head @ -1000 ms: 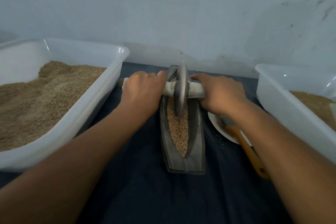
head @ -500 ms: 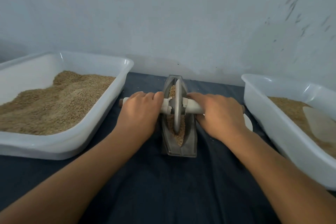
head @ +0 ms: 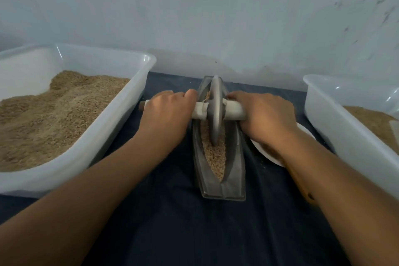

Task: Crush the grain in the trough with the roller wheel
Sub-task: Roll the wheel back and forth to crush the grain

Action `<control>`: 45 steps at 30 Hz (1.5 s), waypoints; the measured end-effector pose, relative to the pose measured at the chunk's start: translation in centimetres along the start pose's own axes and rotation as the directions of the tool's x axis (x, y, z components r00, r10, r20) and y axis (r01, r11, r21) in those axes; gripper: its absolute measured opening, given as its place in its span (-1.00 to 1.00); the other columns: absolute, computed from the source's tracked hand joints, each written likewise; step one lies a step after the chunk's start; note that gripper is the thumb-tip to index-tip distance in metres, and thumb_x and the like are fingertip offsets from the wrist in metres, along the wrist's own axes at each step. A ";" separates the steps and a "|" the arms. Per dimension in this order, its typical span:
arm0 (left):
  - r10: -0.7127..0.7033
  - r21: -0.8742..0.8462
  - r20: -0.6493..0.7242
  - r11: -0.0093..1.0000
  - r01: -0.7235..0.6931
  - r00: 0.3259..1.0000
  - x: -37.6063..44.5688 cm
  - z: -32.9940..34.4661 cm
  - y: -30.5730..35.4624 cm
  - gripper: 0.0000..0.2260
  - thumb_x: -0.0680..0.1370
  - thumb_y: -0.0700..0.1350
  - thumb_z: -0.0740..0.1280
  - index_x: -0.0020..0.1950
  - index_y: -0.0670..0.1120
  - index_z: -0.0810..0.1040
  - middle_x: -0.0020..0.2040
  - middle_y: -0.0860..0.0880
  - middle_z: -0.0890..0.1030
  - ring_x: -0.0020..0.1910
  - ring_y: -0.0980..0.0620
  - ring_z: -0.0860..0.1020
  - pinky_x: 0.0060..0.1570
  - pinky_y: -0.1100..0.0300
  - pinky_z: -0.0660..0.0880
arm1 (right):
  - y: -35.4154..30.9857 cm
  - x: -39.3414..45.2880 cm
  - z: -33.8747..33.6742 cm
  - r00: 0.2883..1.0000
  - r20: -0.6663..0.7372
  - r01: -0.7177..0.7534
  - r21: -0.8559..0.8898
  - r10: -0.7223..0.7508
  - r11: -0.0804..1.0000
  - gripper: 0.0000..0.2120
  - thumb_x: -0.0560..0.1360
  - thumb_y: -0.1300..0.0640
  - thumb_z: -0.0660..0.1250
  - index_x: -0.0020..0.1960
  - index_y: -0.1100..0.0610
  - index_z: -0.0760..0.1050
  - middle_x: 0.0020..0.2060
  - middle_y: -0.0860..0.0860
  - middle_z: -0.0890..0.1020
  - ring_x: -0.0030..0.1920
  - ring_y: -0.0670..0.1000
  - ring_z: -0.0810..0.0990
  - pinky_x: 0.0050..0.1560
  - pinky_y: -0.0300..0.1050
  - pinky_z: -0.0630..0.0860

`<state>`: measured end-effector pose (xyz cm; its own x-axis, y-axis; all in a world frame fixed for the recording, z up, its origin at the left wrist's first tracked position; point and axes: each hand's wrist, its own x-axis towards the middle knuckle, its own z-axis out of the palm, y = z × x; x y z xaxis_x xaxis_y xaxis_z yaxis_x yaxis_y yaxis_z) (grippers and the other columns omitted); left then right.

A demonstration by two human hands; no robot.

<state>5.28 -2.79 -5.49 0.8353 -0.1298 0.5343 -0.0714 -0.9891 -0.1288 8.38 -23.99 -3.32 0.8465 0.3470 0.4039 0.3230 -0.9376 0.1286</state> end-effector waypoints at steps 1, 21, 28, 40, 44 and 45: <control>-0.005 0.004 -0.005 1.000 0.005 1.000 0.4 0.2 0.0 -0.65 0.49 -0.09 0.45 0.23 0.02 0.45 -0.09 0.00 0.61 -0.11 -0.02 0.57 -0.25 0.11 0.46 | 0.2 0.5 0.2 1.000 0.002 -0.008 0.004 0.008 1.000 -0.46 0.47 -0.04 0.39 0.39 -0.34 0.37 0.04 -0.13 0.68 0.03 0.09 0.64 -0.22 -0.07 0.29; -0.007 0.014 -0.015 1.000 0.007 1.000 2.6 1.9 -0.5 -0.67 0.55 -0.12 0.37 0.29 -0.04 0.43 0.00 -0.07 0.62 -0.03 -0.11 0.59 -0.26 0.08 0.34 | 0.7 3.7 0.4 0.997 0.071 0.013 -0.011 -0.013 1.000 -0.52 0.41 -0.02 0.45 0.28 -0.30 0.47 -0.06 -0.06 0.66 -0.18 0.07 0.51 -0.31 -0.12 0.25; 0.037 -0.010 -0.078 0.999 -0.038 0.996 -0.8 -0.3 0.2 -0.71 0.52 -0.13 0.41 0.20 -0.01 0.44 -0.02 0.00 0.60 -0.02 -0.02 0.55 -0.17 0.15 0.40 | -0.3 -0.8 -0.4 1.000 -0.017 -0.001 0.011 0.001 1.000 -0.52 0.48 -0.04 0.40 0.35 -0.30 0.40 -0.03 -0.11 0.68 -0.04 0.11 0.64 -0.24 -0.06 0.28; 0.109 0.021 -0.065 0.994 -0.108 0.992 -3.7 -3.1 1.5 -0.67 0.48 -0.15 0.40 0.20 0.02 0.43 0.05 0.05 0.60 0.04 0.01 0.55 0.27 0.14 0.36 | -0.8 -6.3 -2.1 0.999 -0.053 0.016 0.065 -0.013 0.998 -0.48 0.51 0.01 0.36 0.42 -0.26 0.35 0.07 -0.11 0.66 0.02 0.10 0.64 -0.21 -0.03 0.49; 0.050 -0.005 -0.032 0.999 -0.050 0.998 -3.9 -2.6 0.9 -0.65 0.46 -0.13 0.43 0.20 0.03 0.42 0.01 0.06 0.60 -0.01 0.03 0.54 0.03 0.21 0.41 | -1.0 -5.6 -2.1 0.991 -0.115 0.067 0.023 -0.064 0.997 -0.50 0.47 0.03 0.41 0.38 -0.19 0.44 0.01 -0.10 0.68 -0.04 0.10 0.66 -0.27 -0.08 0.28; 0.034 -0.001 -0.024 0.999 -0.034 0.999 -3.7 -2.5 0.8 -0.64 0.46 -0.12 0.45 0.19 0.04 0.42 -0.02 0.07 0.60 -0.04 0.03 0.53 -0.08 0.22 0.36 | -1.1 -5.0 -2.1 0.994 -0.091 0.055 0.019 -0.053 0.998 -0.51 0.48 0.02 0.40 0.38 -0.21 0.43 0.01 -0.11 0.67 -0.03 0.10 0.65 -0.26 -0.08 0.26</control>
<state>0.73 -3.23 -5.50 0.8191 -0.1649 0.5495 -0.1004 -0.9842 -0.1456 2.96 -24.78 -3.61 0.7859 0.3932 0.4772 0.3773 -0.9164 0.1337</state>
